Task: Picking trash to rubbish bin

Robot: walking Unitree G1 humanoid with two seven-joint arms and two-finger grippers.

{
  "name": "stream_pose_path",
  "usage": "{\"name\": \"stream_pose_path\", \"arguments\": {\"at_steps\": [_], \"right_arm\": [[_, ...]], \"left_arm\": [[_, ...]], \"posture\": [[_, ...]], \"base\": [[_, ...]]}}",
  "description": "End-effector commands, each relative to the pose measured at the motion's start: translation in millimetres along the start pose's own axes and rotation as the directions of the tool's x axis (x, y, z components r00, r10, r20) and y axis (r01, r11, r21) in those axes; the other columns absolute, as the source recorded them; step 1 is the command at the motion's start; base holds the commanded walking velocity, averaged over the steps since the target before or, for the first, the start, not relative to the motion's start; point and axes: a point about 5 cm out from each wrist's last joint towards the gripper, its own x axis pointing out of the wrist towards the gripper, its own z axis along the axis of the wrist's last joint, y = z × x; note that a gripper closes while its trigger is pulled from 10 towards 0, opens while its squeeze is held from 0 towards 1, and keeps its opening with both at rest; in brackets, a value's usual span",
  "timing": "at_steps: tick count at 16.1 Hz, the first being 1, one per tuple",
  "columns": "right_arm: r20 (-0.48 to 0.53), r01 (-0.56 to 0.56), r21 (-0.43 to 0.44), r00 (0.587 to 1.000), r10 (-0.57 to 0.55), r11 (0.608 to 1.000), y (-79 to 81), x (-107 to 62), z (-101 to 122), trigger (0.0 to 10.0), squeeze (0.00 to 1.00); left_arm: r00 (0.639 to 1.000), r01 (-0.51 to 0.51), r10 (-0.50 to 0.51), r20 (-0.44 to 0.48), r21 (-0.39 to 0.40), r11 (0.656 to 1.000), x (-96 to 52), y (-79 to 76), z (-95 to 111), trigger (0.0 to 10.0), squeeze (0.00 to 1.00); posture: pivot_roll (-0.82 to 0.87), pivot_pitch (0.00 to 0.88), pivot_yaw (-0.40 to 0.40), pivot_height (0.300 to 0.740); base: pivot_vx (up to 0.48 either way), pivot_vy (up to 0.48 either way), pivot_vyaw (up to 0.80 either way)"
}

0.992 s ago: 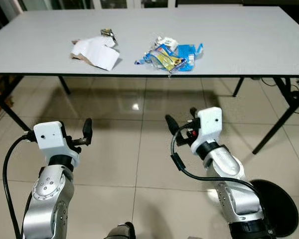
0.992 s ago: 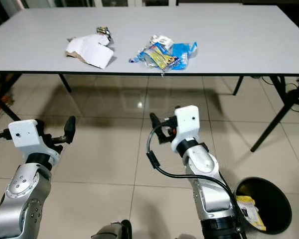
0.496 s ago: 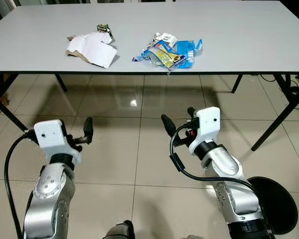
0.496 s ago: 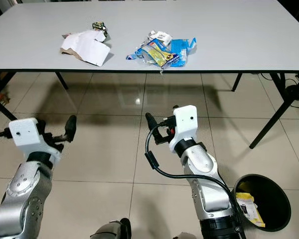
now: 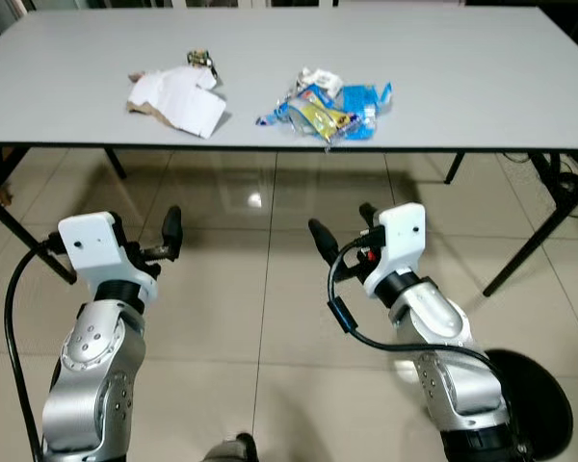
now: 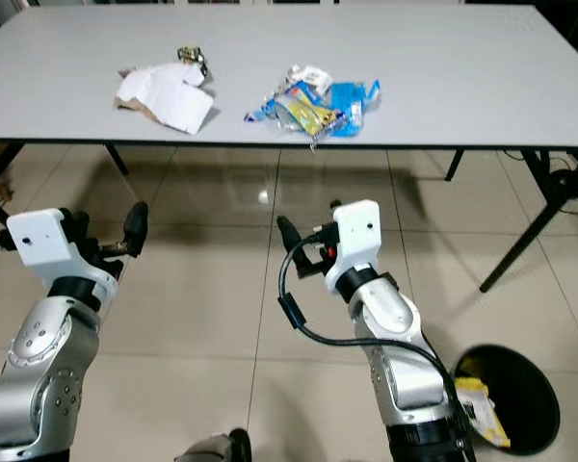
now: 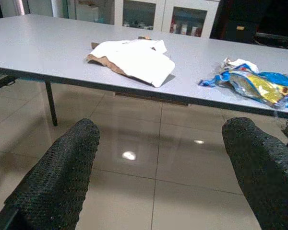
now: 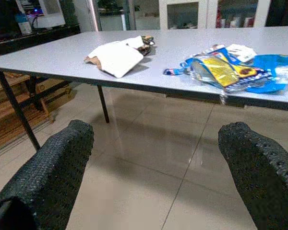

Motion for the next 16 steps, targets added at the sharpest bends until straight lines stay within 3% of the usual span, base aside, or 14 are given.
{"name": "stream_pose_path", "arguments": {"at_steps": [1, 12, 14, 16], "right_arm": [[0.010, -0.022, 0.007, 1.000, 0.022, 1.000, 3.0, 0.8, 3.4, 10.0, 0.00], [-0.014, -0.047, 0.012, 0.999, 0.047, 0.999, 6.6, -0.9, 0.2, 10.0, 0.00], [-0.024, -0.062, -0.018, 0.998, 0.062, 0.998, 7.9, -0.7, -0.3, 10.0, 0.00], [-0.023, -0.064, -0.023, 0.998, 0.063, 0.998, 9.1, -1.0, -0.7, 10.0, 0.00]], "left_arm": [[1.000, 0.002, -0.002, -0.003, -0.006, 1.000, -1.8, 0.5, 1.2, 10.0, 0.00], [1.000, -0.010, 0.010, -0.012, 0.003, 1.000, -1.4, -0.5, 4.3, 10.0, 0.00], [1.000, -0.011, 0.011, -0.011, 0.005, 1.000, -0.6, -1.1, 5.5, 10.0, 0.00], [1.000, -0.013, 0.013, -0.011, 0.006, 1.000, -1.3, -0.9, 5.8, 10.0, 0.00]], "posture": [[-0.05, 0.142, 0.057, 0.740], [-0.05, 0.156, 0.051, 0.740], [-0.05, 0.156, 0.051, 0.740], [-0.05, 0.157, 0.052, 0.740]], "base": [[0.390, 0.000, 0.00], [0.376, 0.000, 0.00], [0.362, 0.000, 0.00], [0.362, 0.000, 0.80]]}}
